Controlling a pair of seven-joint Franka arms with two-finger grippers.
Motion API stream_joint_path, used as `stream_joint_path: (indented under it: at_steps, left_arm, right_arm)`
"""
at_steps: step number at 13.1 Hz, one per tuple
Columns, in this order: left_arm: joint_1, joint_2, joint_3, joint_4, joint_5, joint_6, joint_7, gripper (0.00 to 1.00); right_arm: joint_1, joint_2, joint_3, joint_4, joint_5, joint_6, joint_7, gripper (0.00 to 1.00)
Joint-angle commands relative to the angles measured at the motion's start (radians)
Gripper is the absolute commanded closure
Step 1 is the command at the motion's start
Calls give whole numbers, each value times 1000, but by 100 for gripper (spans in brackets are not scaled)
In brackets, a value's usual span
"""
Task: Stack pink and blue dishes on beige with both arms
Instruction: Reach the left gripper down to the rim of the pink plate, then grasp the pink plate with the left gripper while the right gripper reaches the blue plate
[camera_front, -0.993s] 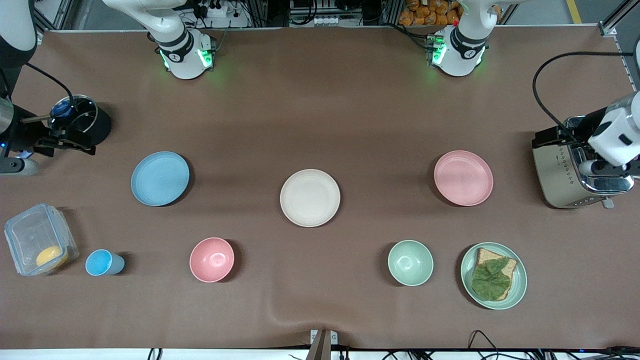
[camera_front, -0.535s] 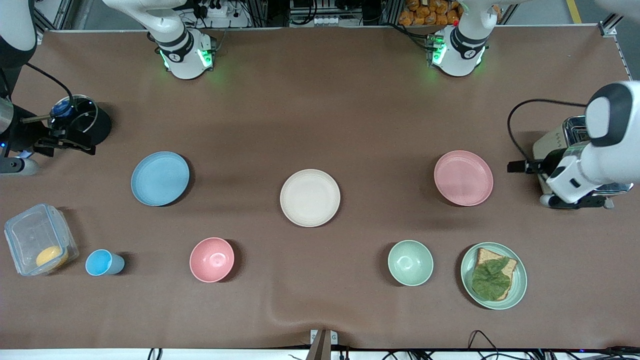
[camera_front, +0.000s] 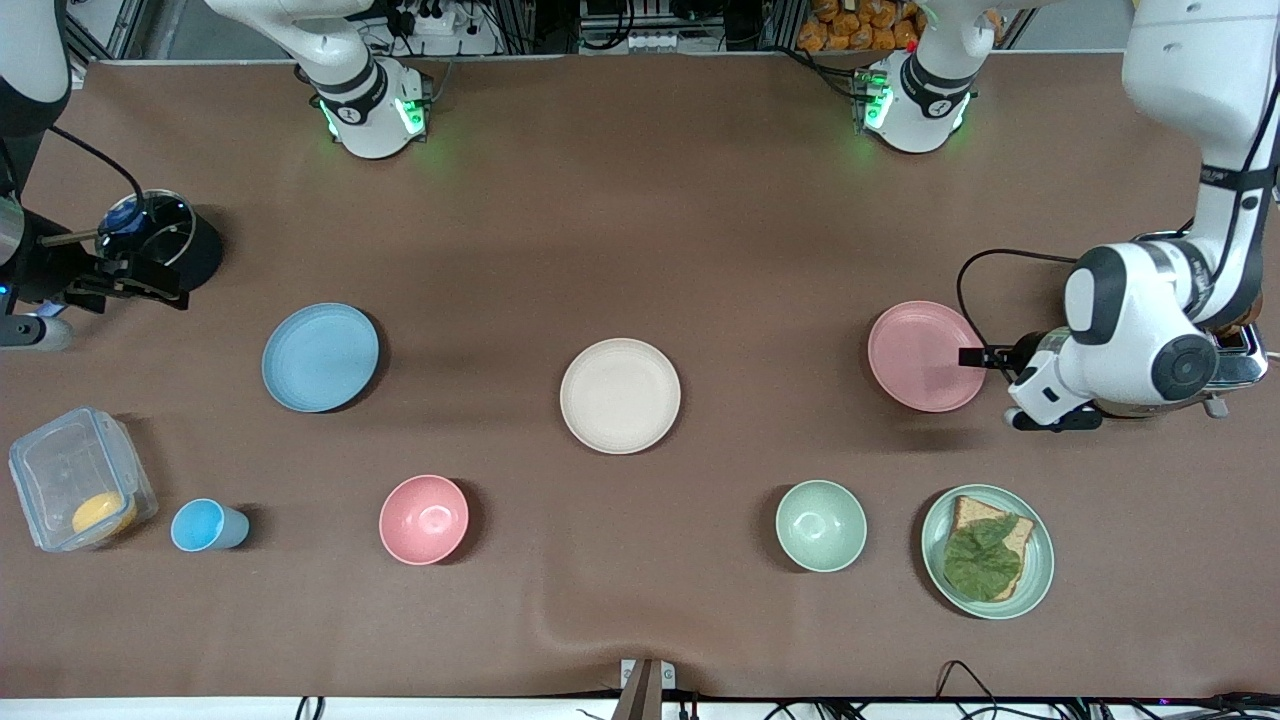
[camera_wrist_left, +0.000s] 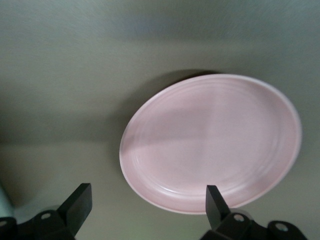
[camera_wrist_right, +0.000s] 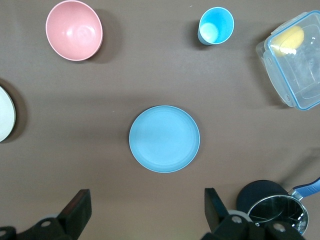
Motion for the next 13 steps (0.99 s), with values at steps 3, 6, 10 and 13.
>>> stream_joint_path:
  at_steps: [3, 6, 10, 13]
  left_arm:
    - [65, 102, -9, 58, -5, 7, 75, 0]
    - [64, 128, -9, 61, -31, 5, 75, 35]
    - [78, 142, -9, 62, -70, 4, 175, 100]
    - [76, 127, -11, 94, -70, -16, 261, 100]
  right_arm:
    - [-4, -8, 3, 2, -16, -11, 8, 0]
    - [-5, -8, 3, 2, -16, -11, 8, 0]
    - [-30, 19, 0, -1, -10, -11, -8, 0]
    - [-35, 162, 0, -10, -10, -17, -37, 0]
